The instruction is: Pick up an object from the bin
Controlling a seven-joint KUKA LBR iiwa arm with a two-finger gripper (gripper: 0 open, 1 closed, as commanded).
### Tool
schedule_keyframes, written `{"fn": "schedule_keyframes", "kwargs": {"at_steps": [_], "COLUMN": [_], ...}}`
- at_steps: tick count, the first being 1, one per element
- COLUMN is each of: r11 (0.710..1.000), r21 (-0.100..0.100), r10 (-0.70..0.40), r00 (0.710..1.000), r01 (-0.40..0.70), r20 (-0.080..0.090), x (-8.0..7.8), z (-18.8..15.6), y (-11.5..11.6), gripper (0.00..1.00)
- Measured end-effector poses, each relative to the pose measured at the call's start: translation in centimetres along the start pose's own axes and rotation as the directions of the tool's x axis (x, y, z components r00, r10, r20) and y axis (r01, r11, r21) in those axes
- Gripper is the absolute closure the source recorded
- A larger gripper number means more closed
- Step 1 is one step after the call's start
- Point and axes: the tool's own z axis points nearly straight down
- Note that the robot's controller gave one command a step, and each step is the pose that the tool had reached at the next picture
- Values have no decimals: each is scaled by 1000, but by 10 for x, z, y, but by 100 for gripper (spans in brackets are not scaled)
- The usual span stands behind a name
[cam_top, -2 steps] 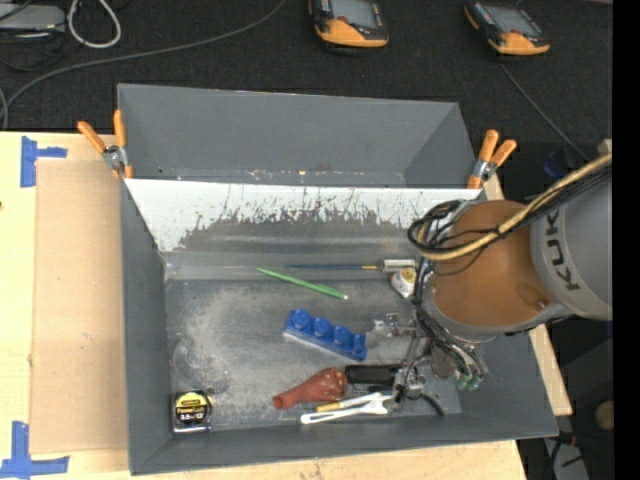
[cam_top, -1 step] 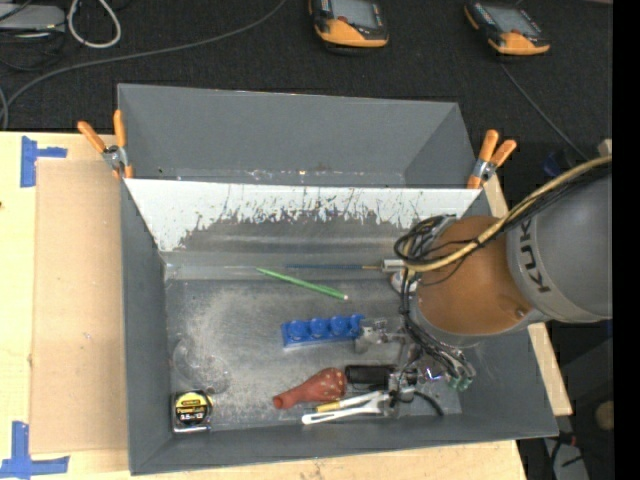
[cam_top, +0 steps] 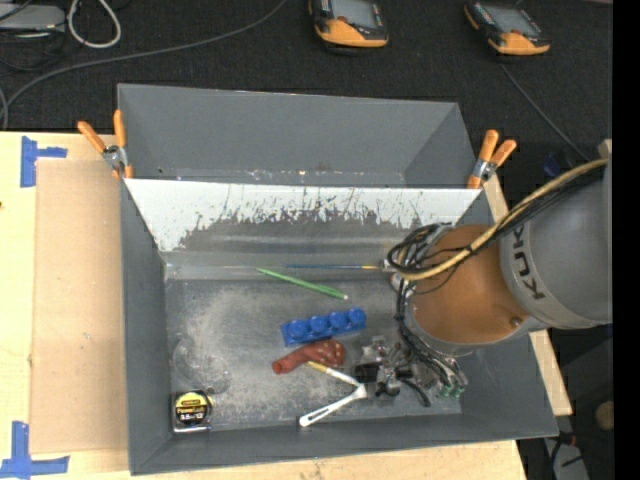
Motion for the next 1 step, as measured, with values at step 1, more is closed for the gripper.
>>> {"fn": "schedule_keyframes", "kwargs": {"at_steps": [1], "r11": [1000], "r21": [0], "r10": [-1], "r00": [1000], "r01": [1], "r20": [0], "x": [0], "z": [0], "y": [0], "gripper": [100]}}
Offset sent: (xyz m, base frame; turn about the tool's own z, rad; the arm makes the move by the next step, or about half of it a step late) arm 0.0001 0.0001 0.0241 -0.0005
